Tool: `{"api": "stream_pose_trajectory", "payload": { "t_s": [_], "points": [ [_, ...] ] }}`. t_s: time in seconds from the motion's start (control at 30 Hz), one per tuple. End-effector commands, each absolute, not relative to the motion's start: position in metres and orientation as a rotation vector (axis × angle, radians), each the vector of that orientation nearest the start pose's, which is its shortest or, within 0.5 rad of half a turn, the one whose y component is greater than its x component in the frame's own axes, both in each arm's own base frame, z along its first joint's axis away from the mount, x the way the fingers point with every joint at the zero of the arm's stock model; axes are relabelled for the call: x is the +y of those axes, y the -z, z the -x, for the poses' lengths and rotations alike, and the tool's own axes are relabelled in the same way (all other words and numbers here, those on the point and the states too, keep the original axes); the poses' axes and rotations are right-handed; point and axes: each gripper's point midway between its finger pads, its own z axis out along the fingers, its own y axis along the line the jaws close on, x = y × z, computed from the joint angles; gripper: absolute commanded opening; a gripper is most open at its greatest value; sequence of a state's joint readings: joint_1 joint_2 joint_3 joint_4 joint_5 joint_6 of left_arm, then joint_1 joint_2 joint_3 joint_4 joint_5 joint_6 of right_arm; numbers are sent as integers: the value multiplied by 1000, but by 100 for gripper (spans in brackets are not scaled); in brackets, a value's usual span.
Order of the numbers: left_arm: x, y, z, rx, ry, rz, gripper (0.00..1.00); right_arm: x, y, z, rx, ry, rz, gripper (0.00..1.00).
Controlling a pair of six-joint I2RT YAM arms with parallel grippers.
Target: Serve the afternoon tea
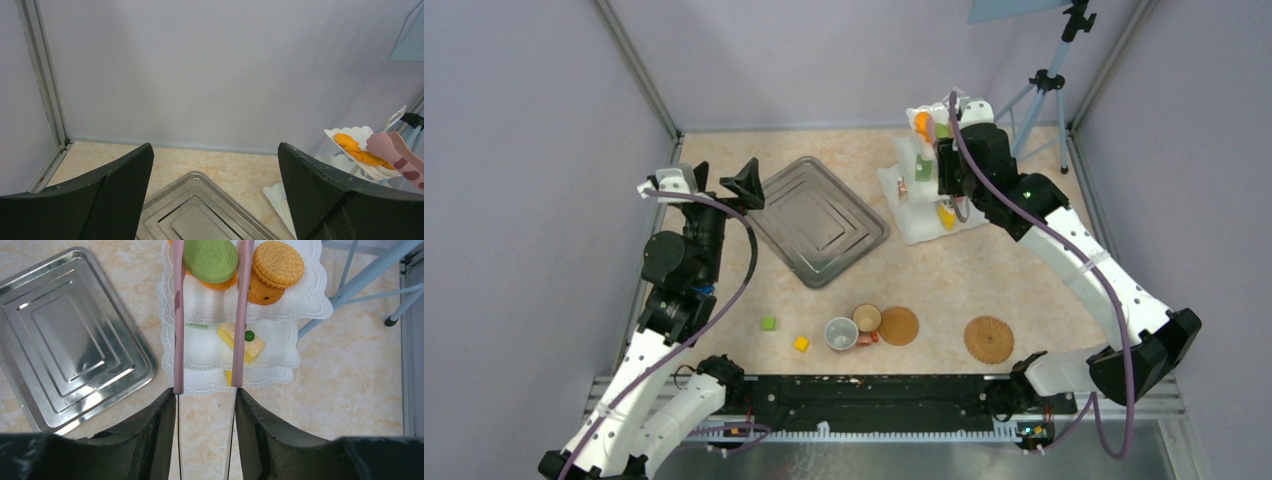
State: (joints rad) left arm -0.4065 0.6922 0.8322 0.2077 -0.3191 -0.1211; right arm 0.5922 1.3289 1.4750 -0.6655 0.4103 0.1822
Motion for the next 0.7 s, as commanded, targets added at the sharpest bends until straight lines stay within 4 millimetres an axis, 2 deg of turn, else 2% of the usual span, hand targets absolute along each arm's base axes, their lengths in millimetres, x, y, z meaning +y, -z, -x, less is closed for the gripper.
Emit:
{"api": "stream_pose_trajectory", "payload": {
  "t_s": [0.0, 0.67],
  "points": [
    [-69, -436, -285, 1194, 283, 107, 99, 158, -348, -358, 1933, -78, 133, 44],
    [-69, -435, -285, 1194, 281, 107, 99, 156, -349, -357, 1922, -75, 136, 47]
  ]
}}
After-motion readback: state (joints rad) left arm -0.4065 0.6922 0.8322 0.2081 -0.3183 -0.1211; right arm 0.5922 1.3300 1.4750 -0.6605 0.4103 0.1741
